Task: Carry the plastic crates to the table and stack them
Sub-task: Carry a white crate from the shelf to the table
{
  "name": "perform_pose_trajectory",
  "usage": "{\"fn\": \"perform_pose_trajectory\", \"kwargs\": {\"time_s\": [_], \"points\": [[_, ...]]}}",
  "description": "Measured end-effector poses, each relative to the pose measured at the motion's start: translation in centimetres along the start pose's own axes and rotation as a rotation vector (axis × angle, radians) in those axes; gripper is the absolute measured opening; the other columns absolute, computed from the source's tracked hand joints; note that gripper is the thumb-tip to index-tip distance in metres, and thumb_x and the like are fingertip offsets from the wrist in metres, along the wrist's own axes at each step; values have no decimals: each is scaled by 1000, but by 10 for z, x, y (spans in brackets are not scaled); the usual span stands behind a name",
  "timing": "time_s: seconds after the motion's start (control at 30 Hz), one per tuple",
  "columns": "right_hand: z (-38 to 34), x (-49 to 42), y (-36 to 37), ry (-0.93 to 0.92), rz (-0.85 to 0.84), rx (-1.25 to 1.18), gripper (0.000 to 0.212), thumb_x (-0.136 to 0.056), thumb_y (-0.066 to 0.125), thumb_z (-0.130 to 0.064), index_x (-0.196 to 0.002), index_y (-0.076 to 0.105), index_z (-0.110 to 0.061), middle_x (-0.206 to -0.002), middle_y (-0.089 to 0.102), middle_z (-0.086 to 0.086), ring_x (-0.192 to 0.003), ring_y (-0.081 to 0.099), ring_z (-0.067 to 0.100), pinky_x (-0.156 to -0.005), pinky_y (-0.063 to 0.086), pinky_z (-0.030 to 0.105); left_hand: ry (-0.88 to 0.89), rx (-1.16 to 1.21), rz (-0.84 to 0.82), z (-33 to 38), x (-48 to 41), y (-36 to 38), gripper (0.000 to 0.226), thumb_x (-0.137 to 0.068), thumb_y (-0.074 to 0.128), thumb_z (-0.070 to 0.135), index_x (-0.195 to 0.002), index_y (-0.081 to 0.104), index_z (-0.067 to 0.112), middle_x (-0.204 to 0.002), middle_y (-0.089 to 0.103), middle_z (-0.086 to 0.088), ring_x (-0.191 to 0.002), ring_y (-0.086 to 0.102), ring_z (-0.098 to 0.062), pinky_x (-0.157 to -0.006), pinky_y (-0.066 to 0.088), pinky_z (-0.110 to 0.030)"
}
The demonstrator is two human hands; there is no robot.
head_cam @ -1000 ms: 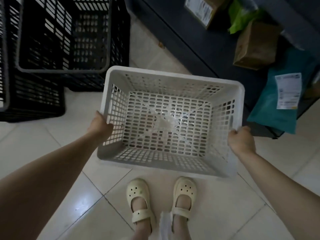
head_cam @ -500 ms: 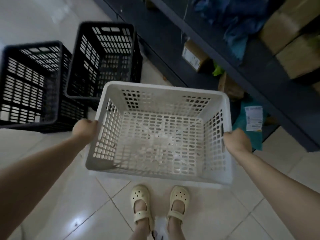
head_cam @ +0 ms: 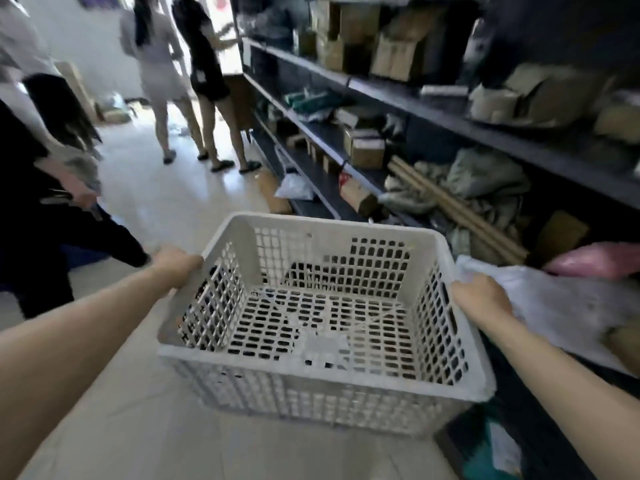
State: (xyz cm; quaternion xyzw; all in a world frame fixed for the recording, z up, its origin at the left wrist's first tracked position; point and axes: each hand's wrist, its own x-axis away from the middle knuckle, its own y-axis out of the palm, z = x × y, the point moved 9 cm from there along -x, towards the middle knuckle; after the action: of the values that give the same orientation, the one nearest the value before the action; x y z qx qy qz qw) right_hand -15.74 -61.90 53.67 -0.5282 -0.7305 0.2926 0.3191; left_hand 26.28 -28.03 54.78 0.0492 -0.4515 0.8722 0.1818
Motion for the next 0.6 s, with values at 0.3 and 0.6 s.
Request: {"fn": "perform_pose_trajectory", "kwargs": {"time_s": [0.3, 0.6], "points": [[-98, 111, -147, -25, 163, -118, 34, -87, 53, -21, -57, 40, -11, -57, 41, 7, -51, 40, 23, -51, 30, 27, 174, 141, 64, 27, 96, -194, 36, -85, 60, 16, -54, 43, 7, -56, 43, -11, -52, 44, -26, -56, 36, -28], [-69, 223, -226, 87, 80, -169, 24, -87, 51, -11, -64, 46, -6, -65, 49, 12, -60, 49, 25, -55, 32, 29, 218, 130, 8, 42, 192, -263, 22, -80, 58, 11, -97, 51, -3, -81, 56, -19, -57, 52, -28, -49, 40, -24]]}}
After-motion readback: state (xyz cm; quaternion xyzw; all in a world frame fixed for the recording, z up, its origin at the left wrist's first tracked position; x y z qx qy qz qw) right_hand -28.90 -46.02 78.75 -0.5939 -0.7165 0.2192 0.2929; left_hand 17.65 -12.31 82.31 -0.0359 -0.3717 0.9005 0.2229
